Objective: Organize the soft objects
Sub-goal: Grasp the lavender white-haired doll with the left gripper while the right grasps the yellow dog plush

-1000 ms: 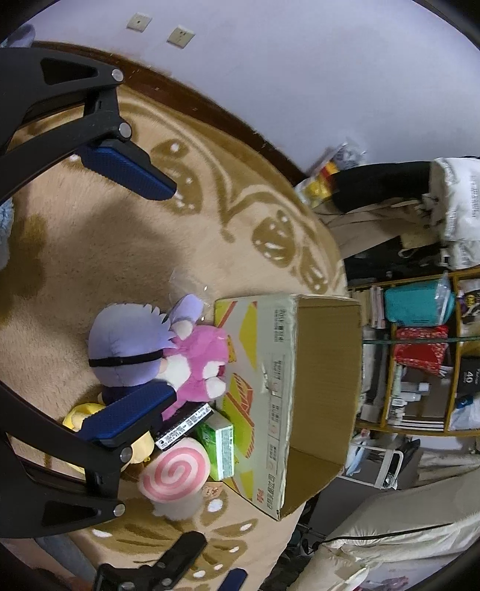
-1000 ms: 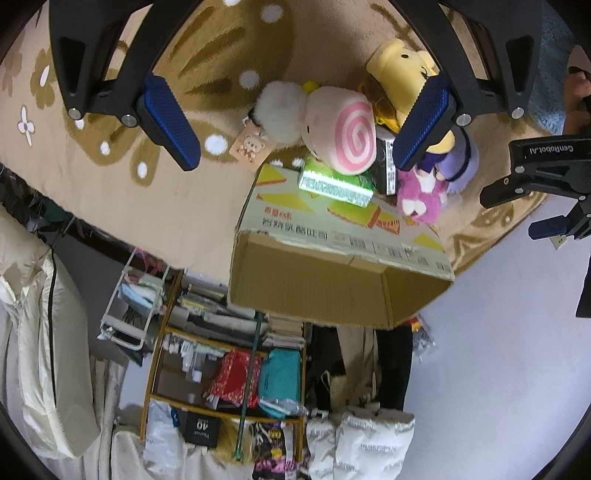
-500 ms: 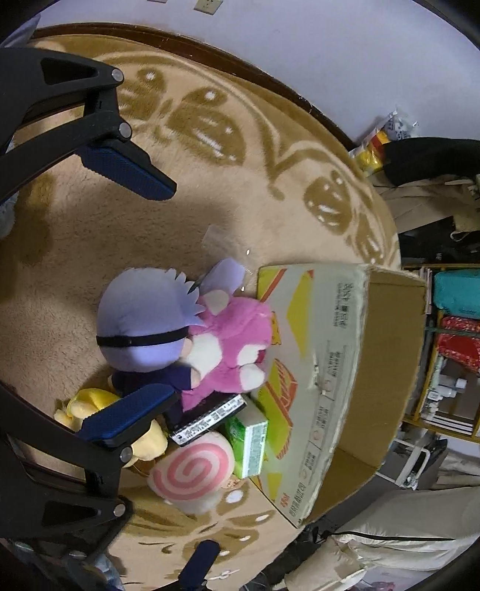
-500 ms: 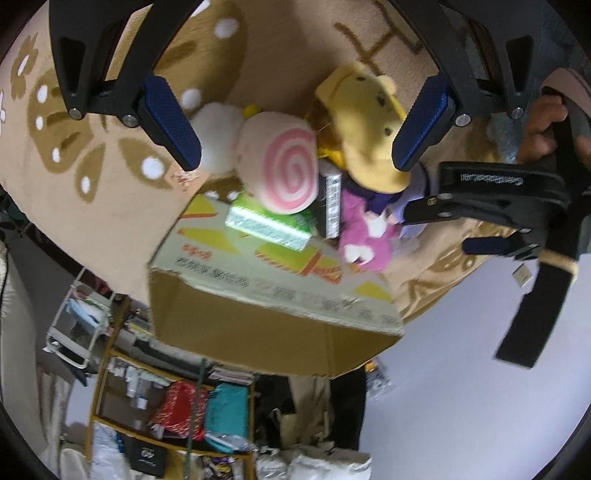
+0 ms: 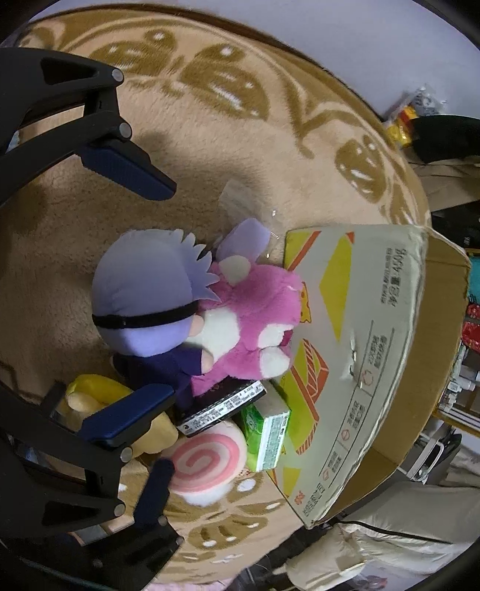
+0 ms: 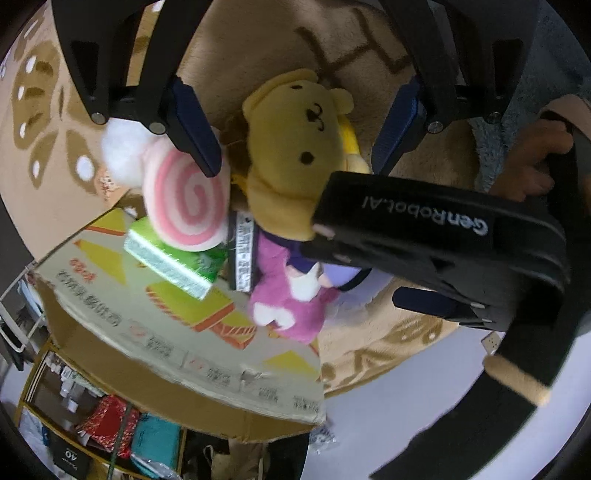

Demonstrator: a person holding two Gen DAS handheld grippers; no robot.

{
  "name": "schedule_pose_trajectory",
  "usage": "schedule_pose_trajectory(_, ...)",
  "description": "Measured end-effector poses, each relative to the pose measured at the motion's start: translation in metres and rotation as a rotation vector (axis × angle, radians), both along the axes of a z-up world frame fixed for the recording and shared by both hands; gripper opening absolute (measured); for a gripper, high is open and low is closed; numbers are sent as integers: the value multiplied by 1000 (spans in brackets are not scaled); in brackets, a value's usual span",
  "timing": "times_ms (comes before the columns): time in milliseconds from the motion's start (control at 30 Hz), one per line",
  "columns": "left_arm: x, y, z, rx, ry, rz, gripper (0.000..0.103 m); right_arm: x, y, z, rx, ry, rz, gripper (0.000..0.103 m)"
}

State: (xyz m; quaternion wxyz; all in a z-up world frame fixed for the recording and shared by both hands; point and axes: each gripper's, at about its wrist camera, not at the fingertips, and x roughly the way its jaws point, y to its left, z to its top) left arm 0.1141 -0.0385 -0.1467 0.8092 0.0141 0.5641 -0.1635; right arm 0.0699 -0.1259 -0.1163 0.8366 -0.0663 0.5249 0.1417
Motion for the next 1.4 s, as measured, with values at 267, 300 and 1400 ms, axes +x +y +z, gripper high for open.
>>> schedule_pose_trajectory(267, 3, 1, -4, -41, 39, 3, 93, 15, 5, -19, -21, 37, -20, 79)
schedule_pose_trajectory(300, 3, 1, -4, -50, 46, 7, 89, 17, 5, -21, -13, 39, -22, 79)
schedule_pose_trajectory(1400, 4, 11, -19, -125, 136, 49, 73, 4, 1, -8, 7, 21, -44, 69)
